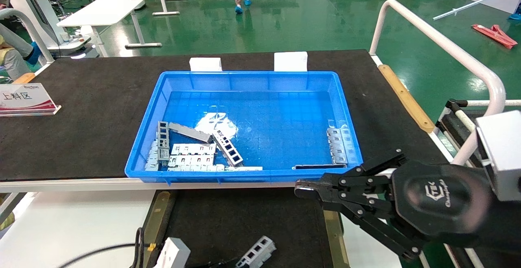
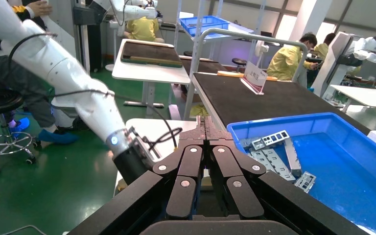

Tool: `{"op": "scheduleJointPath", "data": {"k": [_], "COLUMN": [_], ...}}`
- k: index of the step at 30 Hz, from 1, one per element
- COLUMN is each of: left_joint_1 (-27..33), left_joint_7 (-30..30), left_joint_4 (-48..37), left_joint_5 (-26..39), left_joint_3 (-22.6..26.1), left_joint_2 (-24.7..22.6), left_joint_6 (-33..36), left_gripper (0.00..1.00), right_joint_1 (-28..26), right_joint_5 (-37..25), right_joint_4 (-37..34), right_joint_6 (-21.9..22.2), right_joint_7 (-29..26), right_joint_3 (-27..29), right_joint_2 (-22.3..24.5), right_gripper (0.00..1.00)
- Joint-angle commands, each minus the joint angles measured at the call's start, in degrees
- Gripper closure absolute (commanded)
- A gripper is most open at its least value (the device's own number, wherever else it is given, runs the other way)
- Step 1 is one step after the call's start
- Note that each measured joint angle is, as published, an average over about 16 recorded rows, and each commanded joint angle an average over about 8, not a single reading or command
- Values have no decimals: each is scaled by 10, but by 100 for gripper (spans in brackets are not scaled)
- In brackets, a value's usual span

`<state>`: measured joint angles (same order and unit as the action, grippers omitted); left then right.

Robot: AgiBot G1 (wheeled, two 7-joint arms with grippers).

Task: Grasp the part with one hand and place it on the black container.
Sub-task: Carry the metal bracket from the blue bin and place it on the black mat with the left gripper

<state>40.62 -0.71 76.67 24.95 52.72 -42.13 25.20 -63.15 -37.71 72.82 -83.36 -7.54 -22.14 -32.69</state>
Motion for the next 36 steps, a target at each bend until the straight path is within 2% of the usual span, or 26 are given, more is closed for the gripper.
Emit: {"op": "scheduleJointPath", "data": {"k": [1, 7, 18, 27, 34, 36], "left_joint_1": [-29, -73, -92, -87, -80, -80], "left_joint_7": [5, -9, -44, -58, -65, -67], "left_joint_4": [-1, -3, -30, -80, -117, -125], "left_joint_5": [-21, -44, -30, -11, 4, 8], "left_joint_3": [-6, -51, -105, -146, -171, -177], "left_joint_2": [-14, -80, -198, -276, -317, -325], "left_joint_6": [-45, -144, -244, -291, -301, -301], "left_gripper": [100, 100, 100, 100, 100, 100], "right_joint_1": [0, 0, 0, 0, 0, 0], "right_joint_5": [0, 0, 0, 0, 0, 0], "right_joint_4": [0, 0, 0, 0, 0, 0], "right_joint_6": [0, 0, 0, 0, 0, 0], "right_joint_7": [0, 0, 0, 0, 0, 0], "right_joint_3": [0, 0, 0, 0, 0, 0], "right_joint_2": [0, 0, 0, 0, 0, 0], "right_gripper": [100, 100, 100, 100, 100, 94]}}
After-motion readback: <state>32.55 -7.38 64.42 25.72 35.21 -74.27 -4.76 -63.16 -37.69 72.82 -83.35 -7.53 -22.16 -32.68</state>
